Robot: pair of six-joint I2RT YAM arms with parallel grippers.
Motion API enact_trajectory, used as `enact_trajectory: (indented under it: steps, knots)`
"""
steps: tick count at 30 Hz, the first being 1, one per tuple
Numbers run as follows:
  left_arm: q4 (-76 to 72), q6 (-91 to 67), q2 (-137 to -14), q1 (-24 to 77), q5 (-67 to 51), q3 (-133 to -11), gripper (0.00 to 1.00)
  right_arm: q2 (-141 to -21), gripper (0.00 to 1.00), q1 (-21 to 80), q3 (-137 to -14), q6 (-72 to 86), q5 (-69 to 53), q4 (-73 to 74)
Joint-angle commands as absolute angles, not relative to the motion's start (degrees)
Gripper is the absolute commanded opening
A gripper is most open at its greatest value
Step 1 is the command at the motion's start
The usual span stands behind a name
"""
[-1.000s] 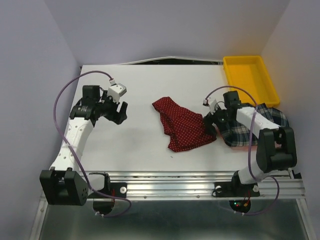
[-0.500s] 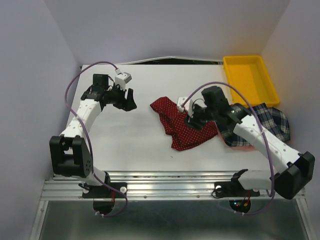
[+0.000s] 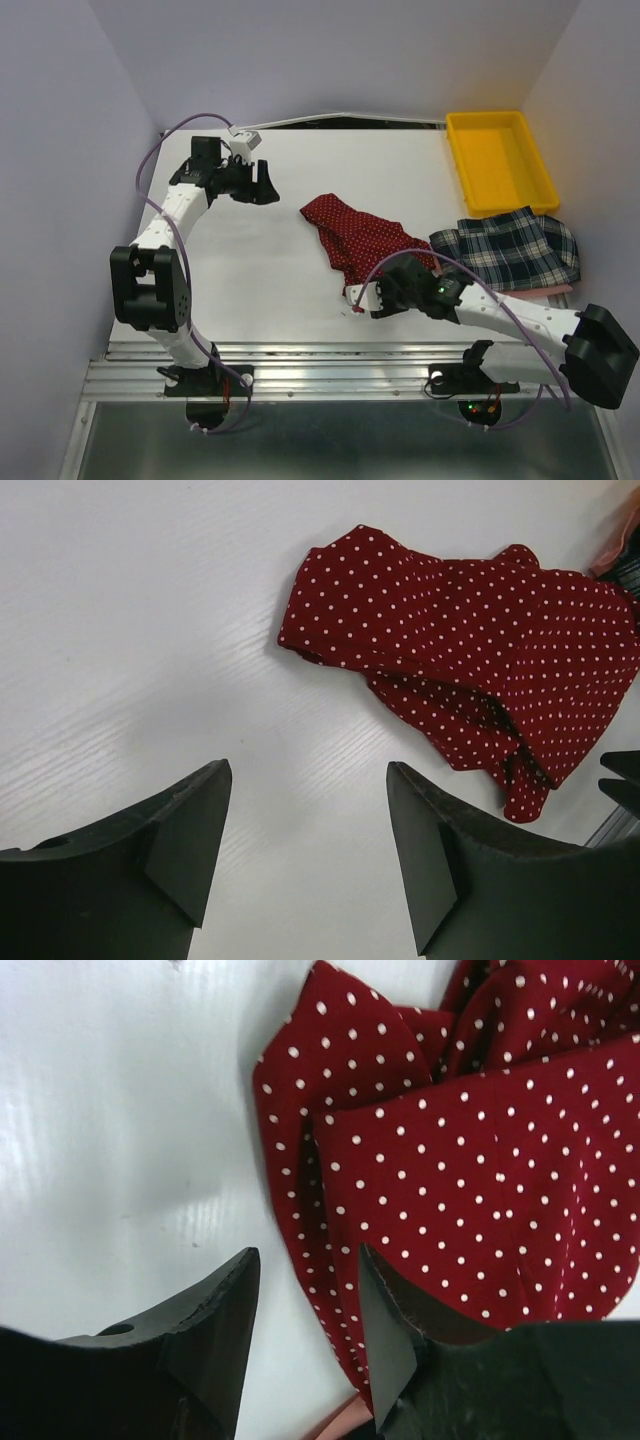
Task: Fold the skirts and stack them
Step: Flatten the skirt out
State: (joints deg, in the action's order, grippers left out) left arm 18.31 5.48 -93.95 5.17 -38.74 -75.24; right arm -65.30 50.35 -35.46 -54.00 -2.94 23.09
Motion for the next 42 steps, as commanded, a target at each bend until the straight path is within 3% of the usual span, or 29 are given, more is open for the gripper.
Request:
enact_trajectory:
  steps: [1, 11, 16, 19, 22, 28, 35, 42]
  knots:
    - [17.1, 4.8, -92.9, 5.4, -38.4, -76.7, 0.75, -64.2, 0.49, 50.9, -31.0, -58.3, 1.7, 9.0]
    - [16.5, 5.3, -91.9, 5.3, -37.1, -75.2, 0.78, -70.3, 0.47, 50.9, -25.2, -60.8, 7.6, -7.1]
    - [15.9, 6.6, -92.6, 5.3, -35.4, -75.8, 0.78, -70.6, 0.29, 50.9, -28.5, -58.1, 9.6, -8.2]
    - [15.6, 8.2, -93.5, 5.3, -35.2, -76.6, 0.78, -68.0, 0.24, 50.9, -32.4, -55.6, 9.5, -4.6]
    - [15.4, 10.6, -94.9, 5.4, -35.1, -77.8, 0.78, -65.9, 0.02, 50.9, -36.3, -51.7, 7.6, 0.2]
    - [12.2, 20.1, -94.7, 5.9, -35.9, -76.7, 0.78, -63.9, 0.01, 49.6, -46.3, -39.6, 9.3, 5.4]
    - [9.2, 45.6, -91.1, 8.1, -37.9, -69.7, 0.78, -61.4, 0.01, 42.6, -51.2, -28.5, 14.9, 5.8]
    - [7.7, 51.5, -95.4, 12.2, -34.7, -70.8, 0.79, -59.7, 0.01, 39.6, -54.7, -24.8, 15.6, 7.1]
